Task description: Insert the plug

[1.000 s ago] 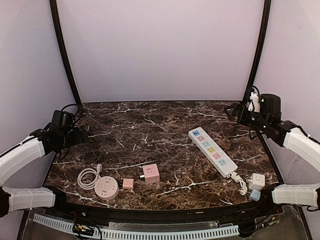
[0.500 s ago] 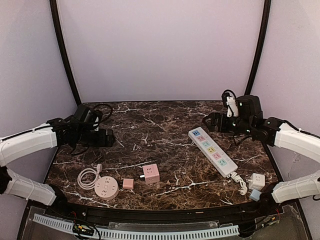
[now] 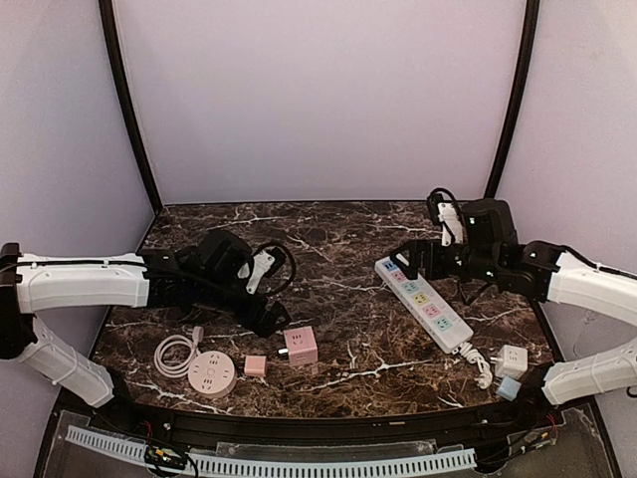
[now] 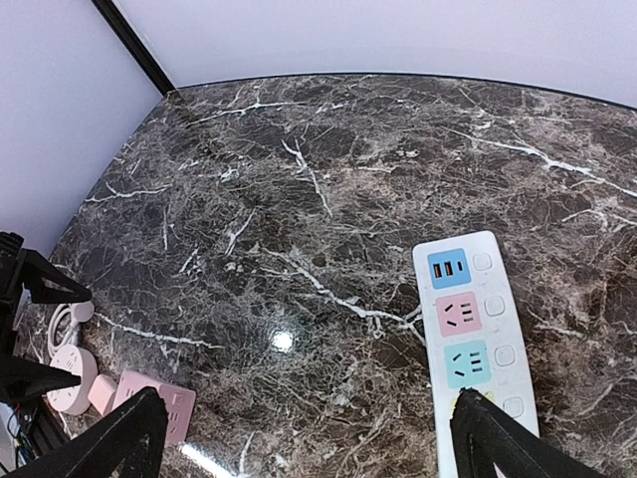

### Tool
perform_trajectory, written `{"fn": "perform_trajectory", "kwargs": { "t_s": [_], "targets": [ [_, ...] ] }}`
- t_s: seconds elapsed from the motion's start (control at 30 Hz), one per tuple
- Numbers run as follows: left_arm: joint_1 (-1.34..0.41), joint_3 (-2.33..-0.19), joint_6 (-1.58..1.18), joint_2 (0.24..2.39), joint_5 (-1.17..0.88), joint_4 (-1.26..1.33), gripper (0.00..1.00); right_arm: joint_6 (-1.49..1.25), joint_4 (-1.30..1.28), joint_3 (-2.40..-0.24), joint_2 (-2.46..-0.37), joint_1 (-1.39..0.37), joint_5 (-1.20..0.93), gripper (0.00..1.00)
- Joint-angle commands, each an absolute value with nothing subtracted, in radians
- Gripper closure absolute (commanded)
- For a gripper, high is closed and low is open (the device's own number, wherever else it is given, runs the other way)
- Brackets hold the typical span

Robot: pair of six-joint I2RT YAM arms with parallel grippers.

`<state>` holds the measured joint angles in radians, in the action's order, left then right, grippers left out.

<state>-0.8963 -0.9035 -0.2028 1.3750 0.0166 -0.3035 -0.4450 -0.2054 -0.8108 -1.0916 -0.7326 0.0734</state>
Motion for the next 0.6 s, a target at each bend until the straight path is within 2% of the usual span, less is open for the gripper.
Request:
{"fn": "perform_trajectory", "kwargs": {
  "t_s": [0.0,0.57],
  "targets": [
    [-0.911,-0.89,-0.099,1.381,-0.046,-0.215,0.0,-0.439,-0.19,-0.787,-1.071,-0.742,0.092,0.01],
    [-1.023,-0.931,0.061,1.544,-0.143,-0.2,0.01,-0.444,-0.249,-0.806,-1.1,-0.742,0.184,0.01]
  ]
}}
